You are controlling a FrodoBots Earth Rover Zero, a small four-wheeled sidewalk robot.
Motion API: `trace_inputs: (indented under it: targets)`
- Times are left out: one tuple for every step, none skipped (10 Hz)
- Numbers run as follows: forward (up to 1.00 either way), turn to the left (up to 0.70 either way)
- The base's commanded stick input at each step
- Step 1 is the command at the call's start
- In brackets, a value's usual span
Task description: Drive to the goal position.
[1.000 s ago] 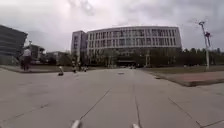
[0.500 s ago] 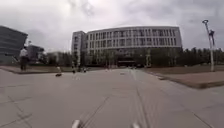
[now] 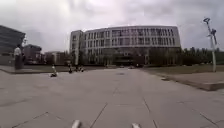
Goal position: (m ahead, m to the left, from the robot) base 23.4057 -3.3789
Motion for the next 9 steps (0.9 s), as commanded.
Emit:
trace_inputs:
  targets:
    - [0.85,0.0]
    - [0.85,0.0]
    - [0.85,0.0]
    - [0.85,0.0]
    - [0.85,0.0]
    - [0.85,0.0]
    - [0.85,0.0]
    - [0.85,0.0]
    - [0.85,0.0]
